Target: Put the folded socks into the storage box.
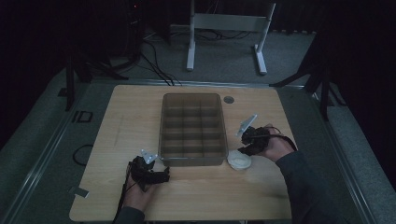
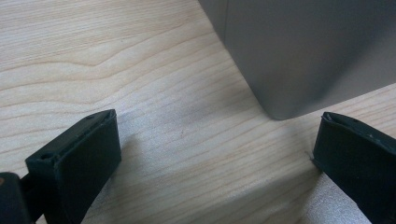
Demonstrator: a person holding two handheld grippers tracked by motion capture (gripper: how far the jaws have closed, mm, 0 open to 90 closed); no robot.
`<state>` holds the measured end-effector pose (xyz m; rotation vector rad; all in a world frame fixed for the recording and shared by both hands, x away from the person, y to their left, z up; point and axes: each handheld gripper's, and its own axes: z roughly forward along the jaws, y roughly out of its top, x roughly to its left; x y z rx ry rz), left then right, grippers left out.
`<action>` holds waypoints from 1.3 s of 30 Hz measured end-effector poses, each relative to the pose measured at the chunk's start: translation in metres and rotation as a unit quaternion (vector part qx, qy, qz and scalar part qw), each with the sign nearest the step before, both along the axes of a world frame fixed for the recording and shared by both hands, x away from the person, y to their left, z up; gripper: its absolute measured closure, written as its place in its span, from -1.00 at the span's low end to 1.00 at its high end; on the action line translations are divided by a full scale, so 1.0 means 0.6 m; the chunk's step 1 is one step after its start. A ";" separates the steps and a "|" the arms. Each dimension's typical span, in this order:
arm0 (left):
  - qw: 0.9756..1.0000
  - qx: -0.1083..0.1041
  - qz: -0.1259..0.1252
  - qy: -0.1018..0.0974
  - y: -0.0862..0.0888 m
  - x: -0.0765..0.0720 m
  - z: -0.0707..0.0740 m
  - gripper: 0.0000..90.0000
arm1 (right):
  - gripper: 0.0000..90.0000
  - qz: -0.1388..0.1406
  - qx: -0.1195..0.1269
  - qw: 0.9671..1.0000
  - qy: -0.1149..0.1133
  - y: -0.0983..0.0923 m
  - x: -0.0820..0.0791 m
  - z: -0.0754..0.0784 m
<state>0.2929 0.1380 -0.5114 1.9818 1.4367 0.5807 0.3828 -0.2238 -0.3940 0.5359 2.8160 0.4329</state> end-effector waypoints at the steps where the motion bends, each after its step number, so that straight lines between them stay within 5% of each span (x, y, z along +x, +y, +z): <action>1: 1.000 0.000 0.000 0.000 0.000 0.000 0.000 -0.98 | 0.34 0.002 -0.002 1.000 0.002 0.001 0.000 -0.001; 27: 1.000 -0.001 -0.001 0.000 -0.001 0.000 0.000 -0.98 | 0.19 0.006 -0.034 0.999 0.039 0.012 0.005 -0.031; 39: 1.000 -0.001 -0.002 0.000 -0.001 0.000 0.000 -0.98 | 0.05 0.017 -0.065 0.995 0.071 0.018 0.011 -0.055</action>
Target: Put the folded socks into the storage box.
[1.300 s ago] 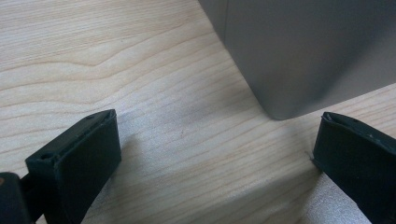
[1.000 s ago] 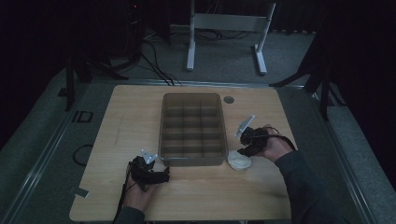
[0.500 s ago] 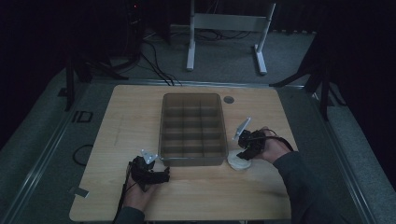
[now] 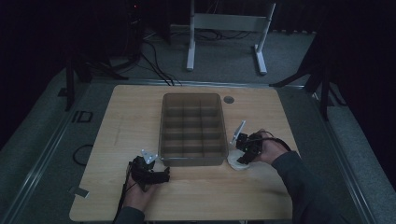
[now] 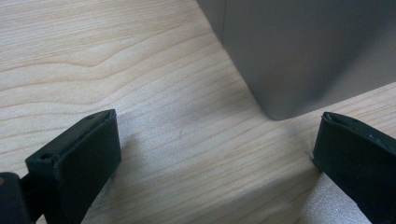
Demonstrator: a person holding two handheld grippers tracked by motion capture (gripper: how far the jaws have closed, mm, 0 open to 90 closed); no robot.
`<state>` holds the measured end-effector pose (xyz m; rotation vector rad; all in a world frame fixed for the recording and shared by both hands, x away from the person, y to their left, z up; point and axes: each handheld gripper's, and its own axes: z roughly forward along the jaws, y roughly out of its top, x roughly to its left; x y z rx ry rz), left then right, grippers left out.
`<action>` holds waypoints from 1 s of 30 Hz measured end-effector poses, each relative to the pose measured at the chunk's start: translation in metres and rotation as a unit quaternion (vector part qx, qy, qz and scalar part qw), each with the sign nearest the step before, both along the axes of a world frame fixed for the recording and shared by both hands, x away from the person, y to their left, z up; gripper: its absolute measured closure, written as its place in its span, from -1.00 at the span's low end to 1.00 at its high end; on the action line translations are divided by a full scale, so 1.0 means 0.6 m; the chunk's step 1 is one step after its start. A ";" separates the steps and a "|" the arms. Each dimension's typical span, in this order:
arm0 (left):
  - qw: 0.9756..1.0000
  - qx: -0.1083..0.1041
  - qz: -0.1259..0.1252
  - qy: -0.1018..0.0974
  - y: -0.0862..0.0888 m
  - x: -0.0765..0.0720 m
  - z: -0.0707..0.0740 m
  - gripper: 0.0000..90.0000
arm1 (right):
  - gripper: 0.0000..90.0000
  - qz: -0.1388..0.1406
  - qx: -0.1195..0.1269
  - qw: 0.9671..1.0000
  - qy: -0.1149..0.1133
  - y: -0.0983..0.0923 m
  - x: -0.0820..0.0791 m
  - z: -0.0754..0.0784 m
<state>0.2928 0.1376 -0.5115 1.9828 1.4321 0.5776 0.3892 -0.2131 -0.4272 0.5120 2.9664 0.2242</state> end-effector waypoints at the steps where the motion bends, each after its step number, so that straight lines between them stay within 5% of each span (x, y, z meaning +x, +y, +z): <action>1: 1.000 0.000 0.000 0.000 0.000 0.000 0.000 -0.98 | 0.04 0.000 0.000 1.000 0.001 0.000 0.000 -0.001; 30: 1.000 0.001 -0.002 0.001 0.000 0.000 0.000 -0.98 | -0.24 -0.011 -0.034 0.999 0.036 0.003 0.001 -0.045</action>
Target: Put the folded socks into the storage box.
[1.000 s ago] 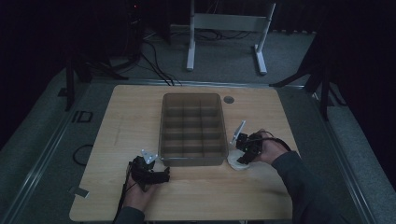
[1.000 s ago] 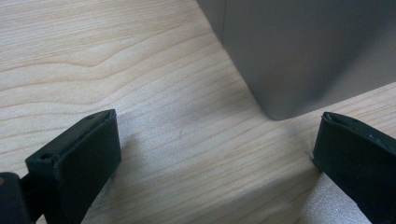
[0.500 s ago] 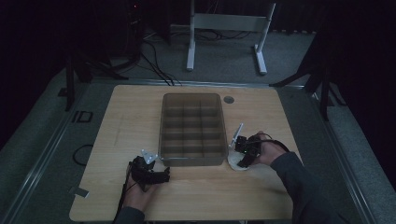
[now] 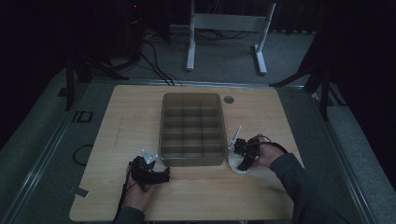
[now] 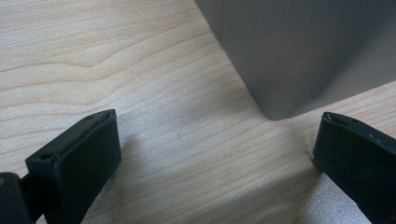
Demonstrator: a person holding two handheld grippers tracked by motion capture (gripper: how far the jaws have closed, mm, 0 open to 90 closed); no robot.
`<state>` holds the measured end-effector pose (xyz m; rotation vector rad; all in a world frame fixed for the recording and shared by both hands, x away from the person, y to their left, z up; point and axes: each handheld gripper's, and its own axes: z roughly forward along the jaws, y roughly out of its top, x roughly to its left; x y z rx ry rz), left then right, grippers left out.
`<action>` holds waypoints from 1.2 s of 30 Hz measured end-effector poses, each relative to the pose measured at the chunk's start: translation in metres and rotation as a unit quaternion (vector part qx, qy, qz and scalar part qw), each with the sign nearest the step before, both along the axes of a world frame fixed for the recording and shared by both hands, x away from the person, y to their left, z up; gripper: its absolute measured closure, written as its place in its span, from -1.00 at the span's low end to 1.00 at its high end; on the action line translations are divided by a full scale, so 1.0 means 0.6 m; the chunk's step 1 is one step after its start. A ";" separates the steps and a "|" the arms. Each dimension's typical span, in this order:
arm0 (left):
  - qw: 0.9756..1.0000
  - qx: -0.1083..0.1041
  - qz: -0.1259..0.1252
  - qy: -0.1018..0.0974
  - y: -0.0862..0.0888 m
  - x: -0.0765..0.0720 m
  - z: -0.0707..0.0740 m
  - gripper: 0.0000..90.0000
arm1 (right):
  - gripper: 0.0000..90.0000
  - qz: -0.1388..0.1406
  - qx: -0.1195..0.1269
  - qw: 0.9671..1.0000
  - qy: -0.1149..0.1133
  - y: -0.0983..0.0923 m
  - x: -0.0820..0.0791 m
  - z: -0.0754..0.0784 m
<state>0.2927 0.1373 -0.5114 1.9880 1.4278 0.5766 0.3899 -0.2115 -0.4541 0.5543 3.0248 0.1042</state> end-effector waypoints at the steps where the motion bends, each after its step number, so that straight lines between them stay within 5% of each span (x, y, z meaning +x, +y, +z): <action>1: 1.000 0.000 0.000 0.000 0.000 0.000 0.000 -0.98 | -0.23 0.000 0.000 1.000 0.001 0.000 0.000 -0.001; 5: 1.000 0.000 -0.001 0.000 0.000 0.000 0.000 -0.98 | -0.07 -0.005 0.008 1.000 0.013 -0.002 -0.001 -0.002; 11: 1.000 0.000 -0.001 0.000 -0.001 0.000 0.000 -0.98 | 0.46 -0.008 0.012 0.999 0.038 0.000 -0.008 0.002; 25: 1.000 0.000 -0.001 0.000 -0.001 0.000 0.000 -0.98 | 0.51 -0.009 0.009 0.999 0.033 0.001 -0.013 0.010; 36: 1.000 0.000 -0.002 0.000 -0.001 0.000 0.000 -0.98 | 0.51 -0.006 0.022 0.999 0.033 -0.006 -0.011 0.045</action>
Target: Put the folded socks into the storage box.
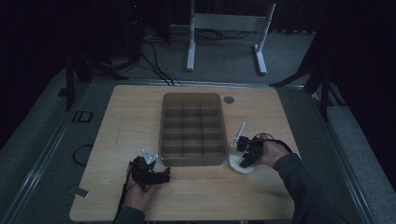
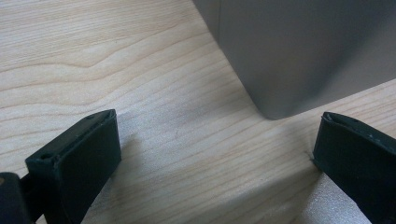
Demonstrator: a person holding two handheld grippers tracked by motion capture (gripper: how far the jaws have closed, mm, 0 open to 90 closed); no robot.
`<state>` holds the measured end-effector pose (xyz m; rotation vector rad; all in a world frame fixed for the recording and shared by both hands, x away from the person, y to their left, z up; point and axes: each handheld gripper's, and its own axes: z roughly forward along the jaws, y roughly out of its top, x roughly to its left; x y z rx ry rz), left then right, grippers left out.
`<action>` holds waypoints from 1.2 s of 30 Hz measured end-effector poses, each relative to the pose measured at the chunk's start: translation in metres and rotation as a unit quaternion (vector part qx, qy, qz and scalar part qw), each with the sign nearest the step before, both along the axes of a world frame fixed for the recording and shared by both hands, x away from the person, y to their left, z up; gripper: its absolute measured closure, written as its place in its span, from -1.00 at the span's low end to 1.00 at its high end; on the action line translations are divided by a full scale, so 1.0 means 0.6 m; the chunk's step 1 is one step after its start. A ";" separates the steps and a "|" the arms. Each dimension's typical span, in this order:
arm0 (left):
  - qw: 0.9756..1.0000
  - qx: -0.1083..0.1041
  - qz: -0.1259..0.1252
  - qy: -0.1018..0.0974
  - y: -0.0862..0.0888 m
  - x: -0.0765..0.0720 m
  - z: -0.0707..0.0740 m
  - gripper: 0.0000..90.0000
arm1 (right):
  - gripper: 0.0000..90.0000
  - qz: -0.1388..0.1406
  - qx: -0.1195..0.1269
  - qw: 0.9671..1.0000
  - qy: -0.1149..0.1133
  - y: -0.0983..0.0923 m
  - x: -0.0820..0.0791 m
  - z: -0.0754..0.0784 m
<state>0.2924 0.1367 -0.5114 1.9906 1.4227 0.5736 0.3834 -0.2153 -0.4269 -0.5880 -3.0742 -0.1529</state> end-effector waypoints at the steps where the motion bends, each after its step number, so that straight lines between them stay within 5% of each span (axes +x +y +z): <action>1: 1.000 0.000 0.000 0.000 0.000 0.000 0.000 -0.98 | 0.51 0.000 0.000 1.000 0.000 0.000 0.000 0.000; 36: 1.000 0.000 -0.002 -0.001 -0.001 0.000 0.000 -0.98 | 0.51 0.036 -0.012 0.998 -0.048 0.017 0.005 0.112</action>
